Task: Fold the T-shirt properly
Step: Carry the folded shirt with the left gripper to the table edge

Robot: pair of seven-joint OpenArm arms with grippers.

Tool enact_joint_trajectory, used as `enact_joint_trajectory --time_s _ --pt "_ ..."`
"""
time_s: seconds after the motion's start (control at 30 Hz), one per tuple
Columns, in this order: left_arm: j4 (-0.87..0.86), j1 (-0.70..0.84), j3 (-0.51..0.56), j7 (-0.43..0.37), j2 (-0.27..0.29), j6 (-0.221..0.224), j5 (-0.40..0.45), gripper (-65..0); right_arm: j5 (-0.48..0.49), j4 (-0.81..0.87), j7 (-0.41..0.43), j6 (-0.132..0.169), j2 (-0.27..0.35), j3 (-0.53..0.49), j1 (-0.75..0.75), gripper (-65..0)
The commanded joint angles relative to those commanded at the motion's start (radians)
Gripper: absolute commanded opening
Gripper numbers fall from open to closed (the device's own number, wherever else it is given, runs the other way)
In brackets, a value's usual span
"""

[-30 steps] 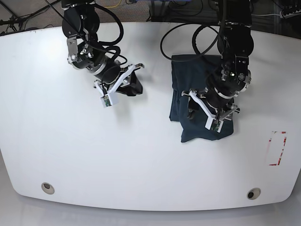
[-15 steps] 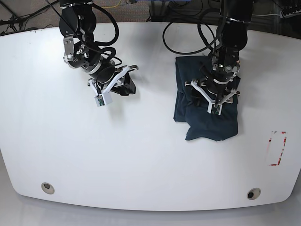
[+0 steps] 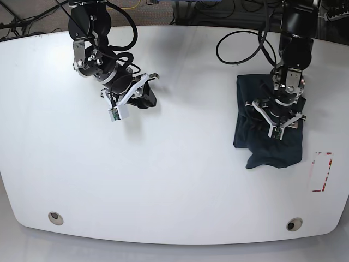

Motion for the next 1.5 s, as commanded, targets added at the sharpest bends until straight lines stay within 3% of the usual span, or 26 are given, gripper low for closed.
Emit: enact_joint_trajectory --time_s 0.33,0.5,0.63,0.87,1.0,1.03,1.13,1.3,1.5 --pt "-0.141 0.003 -0.149 -0.002 -0.178 -0.192 0.006 -26.1 0.000 0.002 0.000 0.000 0.000 0.000 -0.005 -52.8" --pt "-0.207 0.003 -0.201 -0.005 -0.258 -0.239 0.005 -26.1 0.000 0.014 0.000 0.000 0.000 0.000 -0.020 -52.8" --pt "-0.259 0.003 -0.247 -0.006 -0.313 -0.319 0.005 -26.1 0.000 0.029 0.000 0.000 0.000 0.000 -0.021 -52.8" --pt "-0.265 0.000 -0.272 -0.008 -0.370 -0.342 -0.002 -26.1 0.000 0.049 0.000 0.000 0.000 -0.003 -0.025 -52.8" --pt "-0.261 -0.057 -0.273 -0.006 -0.373 -0.377 -0.002 -26.1 -0.002 0.049 0.000 0.000 -0.006 -0.005 -0.021 -52.8" --pt "-0.249 -0.083 -0.273 -0.005 -0.373 -0.422 -0.002 -26.1 -0.002 0.049 0.000 0.000 -0.006 -0.005 -0.021 -52.8" --pt "-0.187 -0.112 -0.282 0.002 -0.364 -0.497 -0.002 -26.1 -0.003 0.049 0.000 0.000 -0.005 -0.005 -0.023 -52.8" --pt "-0.046 -0.115 -0.336 0.017 -0.301 -0.502 0.003 -26.1 -0.029 0.044 0.009 0.000 0.026 0.000 -0.023 -52.8" --pt "0.074 -0.115 -0.336 0.008 -0.215 -0.499 0.005 -26.1 -0.204 0.049 0.121 0.000 0.041 0.000 -0.051 -52.8"
